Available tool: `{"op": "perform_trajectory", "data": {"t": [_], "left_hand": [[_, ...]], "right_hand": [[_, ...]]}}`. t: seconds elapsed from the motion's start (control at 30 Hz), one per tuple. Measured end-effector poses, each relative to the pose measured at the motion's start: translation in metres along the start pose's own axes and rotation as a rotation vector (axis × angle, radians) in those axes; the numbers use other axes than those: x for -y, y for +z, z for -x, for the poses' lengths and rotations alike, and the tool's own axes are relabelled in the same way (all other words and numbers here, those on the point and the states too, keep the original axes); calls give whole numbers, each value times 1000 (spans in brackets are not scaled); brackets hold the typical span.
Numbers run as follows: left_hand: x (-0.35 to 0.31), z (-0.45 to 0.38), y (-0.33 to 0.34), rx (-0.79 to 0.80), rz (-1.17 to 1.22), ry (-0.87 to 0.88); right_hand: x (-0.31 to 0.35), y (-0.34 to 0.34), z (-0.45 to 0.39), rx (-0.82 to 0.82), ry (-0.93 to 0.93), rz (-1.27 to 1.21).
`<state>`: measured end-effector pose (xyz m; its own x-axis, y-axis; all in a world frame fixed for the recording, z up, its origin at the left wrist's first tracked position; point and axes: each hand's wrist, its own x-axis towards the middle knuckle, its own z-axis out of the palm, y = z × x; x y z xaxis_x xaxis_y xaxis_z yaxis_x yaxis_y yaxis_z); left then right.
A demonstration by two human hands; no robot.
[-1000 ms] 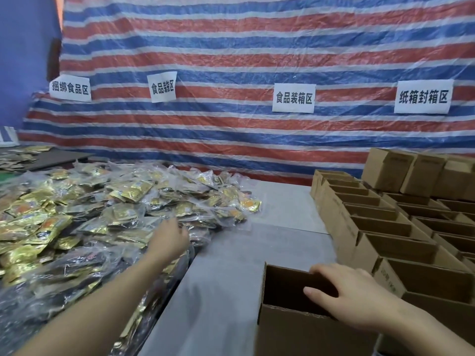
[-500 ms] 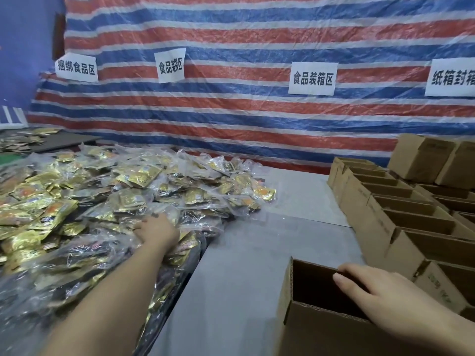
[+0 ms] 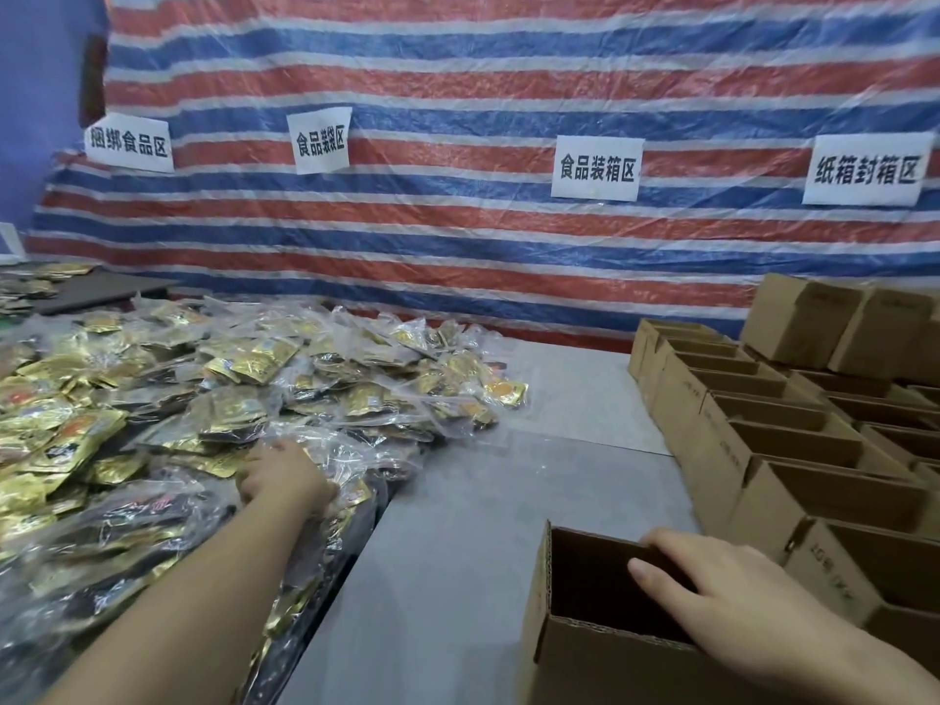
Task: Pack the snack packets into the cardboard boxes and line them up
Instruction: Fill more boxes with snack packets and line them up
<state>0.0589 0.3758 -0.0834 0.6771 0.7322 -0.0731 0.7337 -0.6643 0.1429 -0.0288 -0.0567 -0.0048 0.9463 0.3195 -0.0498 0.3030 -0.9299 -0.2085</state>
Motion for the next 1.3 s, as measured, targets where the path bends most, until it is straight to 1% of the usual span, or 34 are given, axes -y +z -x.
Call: {"op": "perform_trajectory", "data": {"t": [0.2,0.27,0.37,0.43,0.5,0.57,0.67,0.73,0.8,0.87,0.9,1.0,1.07,1.17,1.23,1.3], "left_hand": [[-11,11,0,138,-49,8],[-12,18,4,127,1,21],[-15,31,4,48,221,153],[-25,49,-11,-7,404,300],[-41,73,-36,-25,580,461],[-61,100,-62,5,751,600],[-91,144,-96,118,1028,689],[-110,171,-110,188,1156,720],[-129,195,-118,230,1228,755],[-147,215,-121,250,1282,760],[-156,225,-121,260,1318,766],[-180,248,-120,273,1375,796],[-192,258,-120,285,1393,786],[-204,268,-123,372,1455,765],[-210,272,-125,414,1428,788],[-214,275,-126,365,1338,815]], "right_hand": [[-1,1,2,-7,-16,11],[-2,1,3,-10,-21,13],[-3,2,4,-22,-36,7],[-3,4,4,-17,-40,0],[-2,4,4,2,-32,-20],[-4,0,3,22,-19,-58],[-10,-5,0,56,-2,-134],[-13,-6,-5,35,12,-218],[-11,-13,-11,-77,9,-352],[-3,-27,-17,-190,15,-588],[1,-36,-19,-207,9,-724],[9,-56,-26,-138,-120,-1098],[13,-65,-26,-66,-187,-1261],[13,-73,-23,-17,-225,-1369],[6,-74,-23,-5,-266,-1373],[-3,-74,-23,7,-294,-1365]]}}
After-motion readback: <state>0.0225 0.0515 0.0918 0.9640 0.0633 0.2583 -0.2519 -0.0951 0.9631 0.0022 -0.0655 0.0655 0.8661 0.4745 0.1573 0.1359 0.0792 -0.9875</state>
